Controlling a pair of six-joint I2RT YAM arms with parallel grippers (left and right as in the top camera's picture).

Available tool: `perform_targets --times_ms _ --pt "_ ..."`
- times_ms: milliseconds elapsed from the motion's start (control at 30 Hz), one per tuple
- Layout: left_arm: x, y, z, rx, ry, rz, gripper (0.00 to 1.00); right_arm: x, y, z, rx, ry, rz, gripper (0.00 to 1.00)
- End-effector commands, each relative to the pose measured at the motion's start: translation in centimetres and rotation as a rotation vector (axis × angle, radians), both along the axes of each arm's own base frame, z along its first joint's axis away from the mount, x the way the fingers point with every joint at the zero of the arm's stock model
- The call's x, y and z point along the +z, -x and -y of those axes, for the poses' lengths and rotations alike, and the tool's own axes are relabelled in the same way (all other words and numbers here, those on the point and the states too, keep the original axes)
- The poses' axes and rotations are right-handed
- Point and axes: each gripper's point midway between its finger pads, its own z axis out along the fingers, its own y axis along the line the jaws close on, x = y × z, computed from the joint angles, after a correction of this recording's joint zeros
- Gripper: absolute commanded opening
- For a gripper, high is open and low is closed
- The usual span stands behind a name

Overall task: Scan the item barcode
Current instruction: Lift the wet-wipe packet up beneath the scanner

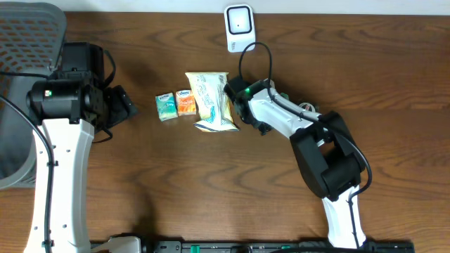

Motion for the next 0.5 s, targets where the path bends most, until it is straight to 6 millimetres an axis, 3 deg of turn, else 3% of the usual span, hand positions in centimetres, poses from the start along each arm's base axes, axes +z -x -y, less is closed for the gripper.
perform_targets --times_ms 0,67,267,467 --pt "-0.1 0.1 -0.3 0.016 -0.006 -0.006 0.98 0.6 0.1 -0.4 0.036 0.076 0.04 0.1" --pt "-0.1 0.1 -0.3 0.016 -0.006 -0.006 0.98 1.3 -0.2 -0.5 0.055 0.122 0.072 0.02" --pt "-0.1 0.1 -0.3 0.016 -0.006 -0.006 0.98 2.0 -0.6 -1.0 0.077 0.156 0.122 0.01" --pt "-0.1 0.1 -0.3 0.016 -0.006 -0.006 0.98 1.8 -0.9 0.0 0.052 0.155 0.12 0.04"
